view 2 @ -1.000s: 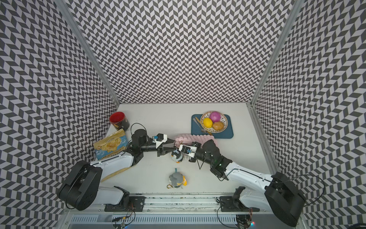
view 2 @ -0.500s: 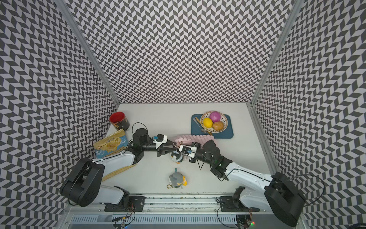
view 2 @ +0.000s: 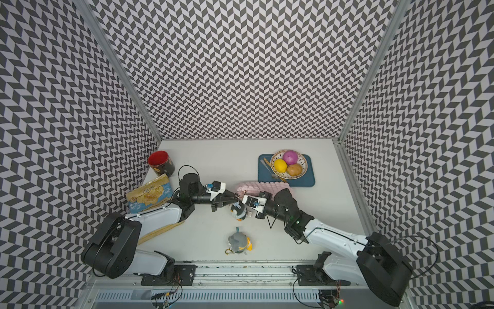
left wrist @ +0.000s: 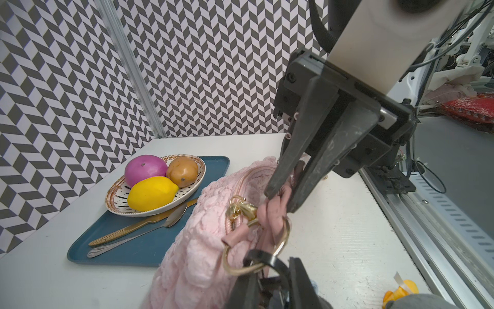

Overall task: Remove the decoration from the bag
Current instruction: Remove the decoration item from the bag.

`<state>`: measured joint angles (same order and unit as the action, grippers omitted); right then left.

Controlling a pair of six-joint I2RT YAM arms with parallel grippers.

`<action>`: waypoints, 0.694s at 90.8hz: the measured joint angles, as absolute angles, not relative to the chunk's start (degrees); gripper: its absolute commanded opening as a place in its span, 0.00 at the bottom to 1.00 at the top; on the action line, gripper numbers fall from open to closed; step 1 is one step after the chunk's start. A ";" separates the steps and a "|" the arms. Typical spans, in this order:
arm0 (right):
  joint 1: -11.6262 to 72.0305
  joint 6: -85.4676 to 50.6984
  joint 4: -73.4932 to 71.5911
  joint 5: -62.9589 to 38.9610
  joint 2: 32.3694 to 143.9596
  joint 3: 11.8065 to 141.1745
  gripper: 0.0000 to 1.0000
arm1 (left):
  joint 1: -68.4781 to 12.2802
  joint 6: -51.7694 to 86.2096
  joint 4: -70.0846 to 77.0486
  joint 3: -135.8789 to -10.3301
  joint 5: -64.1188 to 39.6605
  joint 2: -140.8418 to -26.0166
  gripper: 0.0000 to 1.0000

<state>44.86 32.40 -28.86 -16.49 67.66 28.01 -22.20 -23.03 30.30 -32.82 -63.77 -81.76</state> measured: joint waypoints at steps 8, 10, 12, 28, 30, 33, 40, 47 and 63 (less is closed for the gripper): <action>44.82 32.12 -28.88 -16.32 67.66 27.99 0.00 | -22.09 -23.03 30.33 -32.82 -63.72 -81.76 0.15; 44.82 32.05 -28.88 -16.29 67.66 27.99 0.00 | -22.09 -23.03 30.33 -32.82 -63.72 -81.76 0.15; 44.80 32.01 -28.86 -16.23 67.66 27.99 0.00 | -22.09 -23.03 30.33 -32.82 -63.72 -81.76 0.15; 44.69 31.90 -29.08 -15.75 67.66 27.99 0.00 | -22.09 -22.98 30.37 -32.82 -63.24 -81.76 0.14; 44.66 31.90 -29.15 -15.68 67.66 27.97 0.00 | -22.09 -22.98 30.39 -32.82 -63.20 -81.76 0.14; 44.60 31.90 -29.21 -15.66 67.66 27.97 0.00 | -22.09 -22.94 30.39 -32.82 -63.11 -81.76 0.13; 44.42 31.90 -29.28 -15.44 67.68 27.97 0.00 | -22.09 -22.90 30.41 -32.82 -62.81 -81.76 0.13; 44.40 31.92 -29.41 -15.11 67.85 27.97 0.00 | -21.98 -22.87 30.44 -32.82 -62.61 -81.76 0.13; 44.34 32.01 -30.00 -14.76 69.12 27.97 0.00 | -21.80 -22.68 30.76 -32.82 -62.17 -81.76 0.13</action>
